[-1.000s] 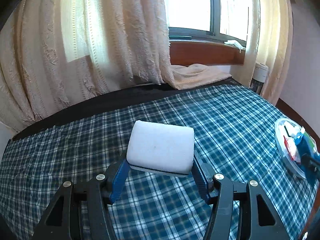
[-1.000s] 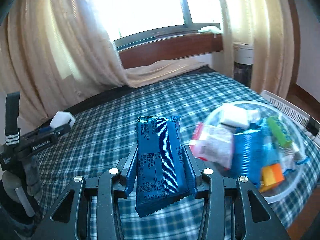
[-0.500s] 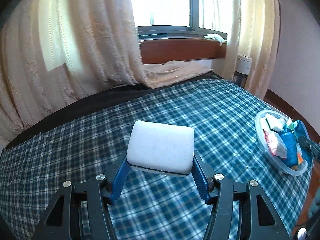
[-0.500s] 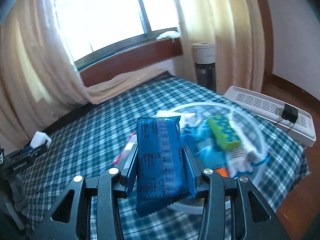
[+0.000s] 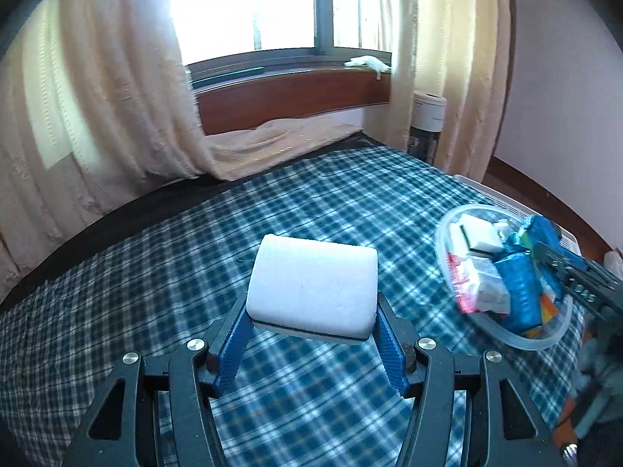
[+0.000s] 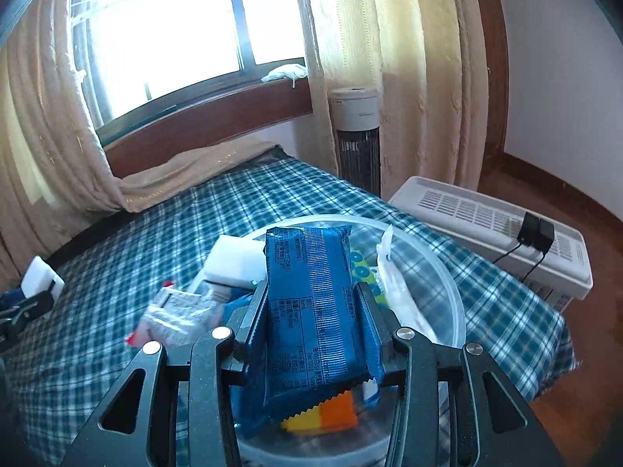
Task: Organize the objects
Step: 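Carry the sponge block and blue packet over the clear bowl with both grippers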
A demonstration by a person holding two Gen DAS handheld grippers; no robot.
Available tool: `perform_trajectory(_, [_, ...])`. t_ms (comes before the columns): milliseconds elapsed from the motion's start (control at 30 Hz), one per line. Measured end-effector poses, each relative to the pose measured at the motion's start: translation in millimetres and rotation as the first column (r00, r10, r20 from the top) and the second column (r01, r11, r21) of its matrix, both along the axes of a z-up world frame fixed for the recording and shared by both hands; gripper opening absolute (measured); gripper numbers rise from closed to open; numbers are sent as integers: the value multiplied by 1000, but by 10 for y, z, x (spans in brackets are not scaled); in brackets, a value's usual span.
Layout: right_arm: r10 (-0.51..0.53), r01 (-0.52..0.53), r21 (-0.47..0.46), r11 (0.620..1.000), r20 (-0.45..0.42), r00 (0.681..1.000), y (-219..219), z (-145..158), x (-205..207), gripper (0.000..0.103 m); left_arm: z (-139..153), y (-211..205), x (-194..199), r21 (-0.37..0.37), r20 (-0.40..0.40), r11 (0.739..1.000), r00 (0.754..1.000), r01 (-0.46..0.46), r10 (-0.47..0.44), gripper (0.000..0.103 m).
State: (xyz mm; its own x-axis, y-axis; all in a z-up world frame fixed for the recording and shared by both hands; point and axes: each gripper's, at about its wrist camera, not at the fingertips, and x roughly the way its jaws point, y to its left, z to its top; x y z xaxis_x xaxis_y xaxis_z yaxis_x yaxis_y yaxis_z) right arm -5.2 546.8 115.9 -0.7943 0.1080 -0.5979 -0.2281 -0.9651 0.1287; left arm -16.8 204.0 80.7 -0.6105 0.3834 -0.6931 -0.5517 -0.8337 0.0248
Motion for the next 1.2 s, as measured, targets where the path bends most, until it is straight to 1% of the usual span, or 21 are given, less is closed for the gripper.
perform_trajectory(200, [38,-38,16,999,4,999,15,-45,-44,45,39,244,90,-11,-8,999,999,42,-42,63])
perform_trajectory(267, [52,-52,4,999,-2,999,34,-37,-31,52,42,334,110,-15,-7,998,998,55,-55,63])
perform_trajectory(333, [63,-64,-15,998,-18,998,70,-19,9,65,40,412,123,-18,-4,998,998,68,-68,63])
perform_trajectory(367, [68,-68,-22,997,-28,997,84,-8,33,67,34,459,133,-21,-2,997,997,76,-76,63])
perform_trajectory(633, [83,-86,-54,995,-65,994,173,18,168,67,-18,706,170,-39,15,993,994,108,-107,63])
perform_trajectory(767, [80,-88,-89,992,-89,993,247,39,245,67,-23,821,195,-47,15,991,992,125,-124,63])
perform_trajectory(867, [69,-81,-112,990,-106,992,308,39,315,67,-39,934,224,-52,17,988,989,145,-144,63])
perform_trajectory(1200, [33,-50,-140,989,-121,992,510,9,455,67,-6,1397,301,-57,9,974,975,220,-220,63])
